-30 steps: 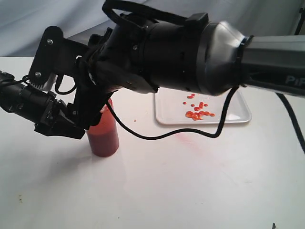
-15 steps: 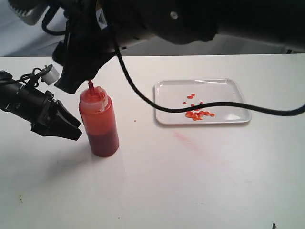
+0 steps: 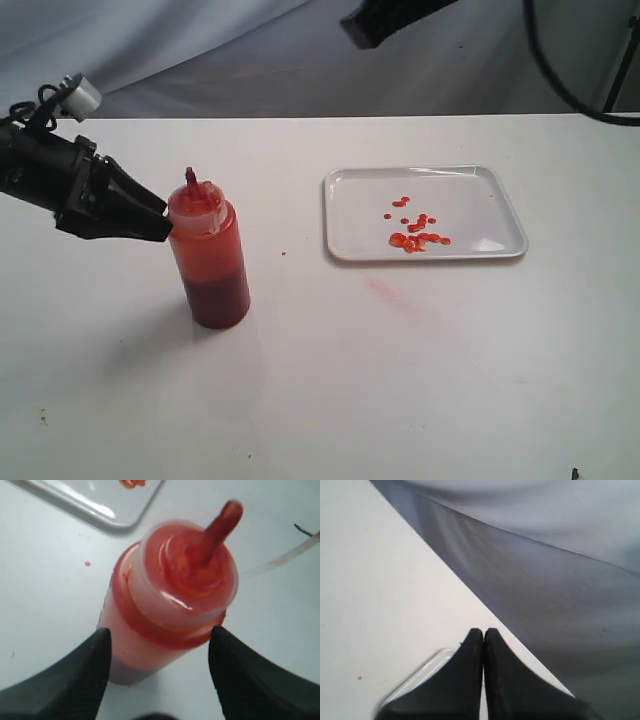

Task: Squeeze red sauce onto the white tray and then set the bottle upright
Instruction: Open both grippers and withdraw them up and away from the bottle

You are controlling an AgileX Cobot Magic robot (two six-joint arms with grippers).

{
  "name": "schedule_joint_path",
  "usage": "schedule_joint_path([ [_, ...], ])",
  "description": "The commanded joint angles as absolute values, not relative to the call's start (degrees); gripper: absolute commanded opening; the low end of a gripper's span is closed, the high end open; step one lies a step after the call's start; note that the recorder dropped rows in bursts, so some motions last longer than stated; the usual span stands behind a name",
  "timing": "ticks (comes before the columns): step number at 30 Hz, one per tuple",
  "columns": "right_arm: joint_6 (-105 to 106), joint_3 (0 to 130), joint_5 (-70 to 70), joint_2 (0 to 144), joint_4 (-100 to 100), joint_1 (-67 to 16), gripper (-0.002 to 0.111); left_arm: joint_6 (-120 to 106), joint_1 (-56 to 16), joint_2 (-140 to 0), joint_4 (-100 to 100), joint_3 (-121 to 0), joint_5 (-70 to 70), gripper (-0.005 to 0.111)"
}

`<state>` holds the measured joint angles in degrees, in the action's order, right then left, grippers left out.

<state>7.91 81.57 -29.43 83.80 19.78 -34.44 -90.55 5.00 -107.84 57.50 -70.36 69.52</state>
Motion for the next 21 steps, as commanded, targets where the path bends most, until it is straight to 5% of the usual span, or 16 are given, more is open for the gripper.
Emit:
schedule_joint_path([
  [1, 7.2, 73.7, -18.4, 79.8, 13.1, -27.3, 0.000, -89.9, 4.8, -105.0, 63.2, -70.7, 70.0, 0.055],
  [21, 6.8, 41.5, 20.8, 68.9, -1.2, -21.2, 0.000, -86.8, 4.8, -103.3, 80.3, -70.7, 70.0, 0.055],
])
